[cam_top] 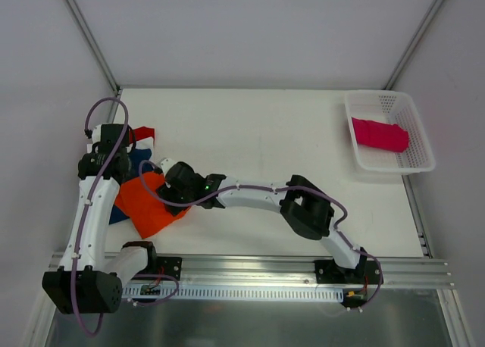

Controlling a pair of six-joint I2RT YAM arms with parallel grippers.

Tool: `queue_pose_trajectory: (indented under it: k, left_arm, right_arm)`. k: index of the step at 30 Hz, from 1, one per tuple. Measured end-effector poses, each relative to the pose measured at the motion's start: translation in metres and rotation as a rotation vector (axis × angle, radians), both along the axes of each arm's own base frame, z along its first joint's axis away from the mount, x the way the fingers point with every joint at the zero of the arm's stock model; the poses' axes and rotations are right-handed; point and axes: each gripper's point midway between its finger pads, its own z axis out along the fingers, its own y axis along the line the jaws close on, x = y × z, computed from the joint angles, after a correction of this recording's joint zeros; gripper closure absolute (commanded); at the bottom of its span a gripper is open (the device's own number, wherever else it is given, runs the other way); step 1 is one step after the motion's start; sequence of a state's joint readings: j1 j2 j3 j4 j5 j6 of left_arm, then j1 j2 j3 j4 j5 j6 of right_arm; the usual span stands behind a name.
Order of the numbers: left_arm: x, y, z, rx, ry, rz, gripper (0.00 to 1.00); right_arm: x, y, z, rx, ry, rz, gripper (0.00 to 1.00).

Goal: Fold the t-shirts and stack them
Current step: Neatly place the folded tshirt to the corner

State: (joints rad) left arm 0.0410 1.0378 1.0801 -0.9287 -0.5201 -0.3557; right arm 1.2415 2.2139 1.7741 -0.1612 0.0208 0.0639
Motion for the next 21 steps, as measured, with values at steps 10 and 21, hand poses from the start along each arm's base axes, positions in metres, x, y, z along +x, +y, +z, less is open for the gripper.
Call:
queue_pose_trajectory:
  k: [10,21]
  left_arm:
    - [-0.001,-0.007,0.031,-0.03,-0.144,-0.029,0.73]
    - [0.002,-0.011,0.025,-0.052,-0.122,-0.042,0.76]
  right_arm:
    - [0.003,-0.06,-0.027,-0.135,-0.06,-0.046,0.28]
    - [0.025,-0.071,0.069,0.035,-0.2,-0.116,0.27]
